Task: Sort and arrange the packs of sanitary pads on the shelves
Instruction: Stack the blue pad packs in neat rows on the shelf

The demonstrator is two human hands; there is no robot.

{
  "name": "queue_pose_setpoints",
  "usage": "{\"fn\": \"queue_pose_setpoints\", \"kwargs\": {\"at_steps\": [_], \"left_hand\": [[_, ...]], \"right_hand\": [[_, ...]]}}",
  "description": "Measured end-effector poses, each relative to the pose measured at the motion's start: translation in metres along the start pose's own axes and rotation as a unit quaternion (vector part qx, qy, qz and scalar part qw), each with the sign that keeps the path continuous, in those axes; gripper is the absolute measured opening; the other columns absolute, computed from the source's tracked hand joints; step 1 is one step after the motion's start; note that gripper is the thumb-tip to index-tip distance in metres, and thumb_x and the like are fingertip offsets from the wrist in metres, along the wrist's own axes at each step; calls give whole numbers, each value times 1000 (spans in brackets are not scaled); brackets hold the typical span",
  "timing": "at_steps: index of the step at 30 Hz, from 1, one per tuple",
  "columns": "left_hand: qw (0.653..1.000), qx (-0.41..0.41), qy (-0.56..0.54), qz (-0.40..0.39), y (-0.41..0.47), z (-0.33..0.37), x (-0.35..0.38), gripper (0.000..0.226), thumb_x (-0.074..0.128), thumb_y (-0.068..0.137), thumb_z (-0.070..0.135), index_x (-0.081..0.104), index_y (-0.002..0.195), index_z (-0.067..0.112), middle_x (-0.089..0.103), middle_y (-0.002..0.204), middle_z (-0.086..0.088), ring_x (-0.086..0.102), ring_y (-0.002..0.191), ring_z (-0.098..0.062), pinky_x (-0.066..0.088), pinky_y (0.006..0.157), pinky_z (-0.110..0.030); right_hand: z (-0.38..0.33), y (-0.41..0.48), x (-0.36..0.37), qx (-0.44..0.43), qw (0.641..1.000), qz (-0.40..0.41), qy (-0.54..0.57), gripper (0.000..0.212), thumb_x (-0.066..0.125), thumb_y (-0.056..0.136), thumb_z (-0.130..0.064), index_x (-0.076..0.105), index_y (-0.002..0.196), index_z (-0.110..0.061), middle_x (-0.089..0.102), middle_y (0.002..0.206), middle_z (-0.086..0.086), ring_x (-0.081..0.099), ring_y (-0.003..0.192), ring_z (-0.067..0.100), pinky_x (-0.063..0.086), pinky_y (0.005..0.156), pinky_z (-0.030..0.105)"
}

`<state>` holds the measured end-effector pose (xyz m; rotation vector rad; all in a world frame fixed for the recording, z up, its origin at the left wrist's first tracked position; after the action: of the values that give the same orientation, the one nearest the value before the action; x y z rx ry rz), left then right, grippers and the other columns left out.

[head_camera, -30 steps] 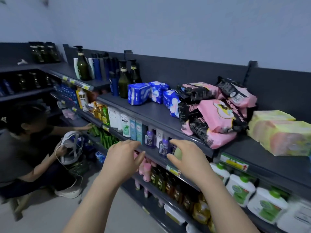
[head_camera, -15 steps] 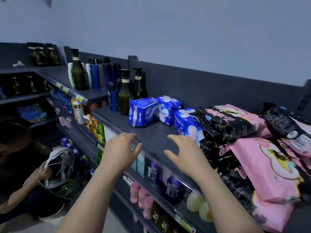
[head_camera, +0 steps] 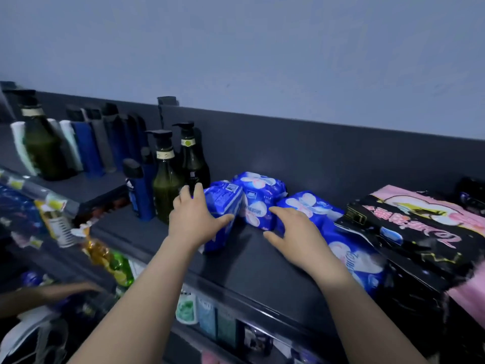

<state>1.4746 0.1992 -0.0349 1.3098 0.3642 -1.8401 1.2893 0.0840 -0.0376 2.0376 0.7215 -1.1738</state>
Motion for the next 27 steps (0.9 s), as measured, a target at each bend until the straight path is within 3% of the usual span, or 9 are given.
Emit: {"fn": "queue_pose_setpoints", "kwargs": {"at_steps": [3, 7, 13, 17, 19, 22, 24, 27], "left_hand": [[998, 1, -10, -67, 28, -4, 23, 118, 70, 63, 74, 14, 152, 21, 21, 154, -13, 28, 138, -35, 36, 106, -45], [998, 35, -15, -57, 51, -13, 28, 97, 72, 70, 55, 26, 146, 19, 41, 140, -12, 42, 124, -34, 40, 98, -38], [987, 150, 17, -58, 65, -44, 12, 109, 75, 70, 53, 13, 154, 23, 34, 148, -1, 38, 127, -28, 37, 103, -37], [975, 210, 7, -70, 63, -58, 12, 114, 79, 69, 51, 10, 155, 23, 26, 153, 5, 29, 133, -21, 32, 107, -33], [971, 228, 5, -73, 64, -63, 12, 113, 81, 69, 47, 12, 155, 22, 25, 153, 6, 27, 134, -19, 30, 109, -30], [966, 250, -11, -70, 64, -68, 9, 107, 83, 67, 41, 21, 152, 23, 29, 150, 8, 27, 133, -15, 27, 109, -27], [964, 257, -32, -65, 63, -72, 8, 102, 85, 66, 38, 26, 149, 25, 31, 148, 10, 28, 131, -12, 28, 108, -27], [962, 258, -45, -70, 62, -78, 10, 104, 86, 62, 41, 26, 146, 30, 28, 146, 12, 26, 129, -11, 34, 107, -32]], "right_hand": [[2, 26, 3, 30, 999, 16, 2, 57, 62, 90, -35, 44, 142, -21, 51, 137, 2, 42, 129, 20, 35, 103, 30], [9, 56, 11, 64, 998, 25, 9, 60, 63, 90, -32, 41, 144, -21, 47, 141, 1, 40, 131, 19, 37, 103, 30], [19, 109, 27, 97, 995, 27, -22, 77, 71, 82, -37, 34, 148, -18, 32, 152, 7, 30, 139, 24, 30, 112, 34], [20, 141, 44, 106, 992, -8, -71, 92, 72, 79, -43, 22, 152, -18, 19, 159, 11, 16, 147, 23, 19, 118, 36], [24, 149, 54, 119, 988, -31, -89, 97, 73, 77, -46, 19, 152, -17, 21, 158, 12, 18, 146, 25, 22, 116, 37], [28, 154, 58, 139, 983, -23, -121, 99, 79, 70, -48, 26, 147, -14, 34, 144, 11, 32, 131, 29, 34, 104, 36], [26, 157, 57, 136, 979, -12, -155, 91, 79, 66, -53, 39, 137, -15, 37, 133, 9, 35, 120, 28, 34, 99, 35], [23, 160, 58, 133, 980, -6, -151, 79, 77, 66, -54, 47, 127, -16, 34, 135, 12, 32, 124, 29, 28, 104, 35]]}}
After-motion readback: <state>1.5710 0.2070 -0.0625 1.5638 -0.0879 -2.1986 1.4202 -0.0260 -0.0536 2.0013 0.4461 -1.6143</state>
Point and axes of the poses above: each hand's wrist, its own y-axis towards the middle knuckle, its own x-axis out of the palm, z = x × y, the point moved 8 cm from there along y, towards the middle knuckle
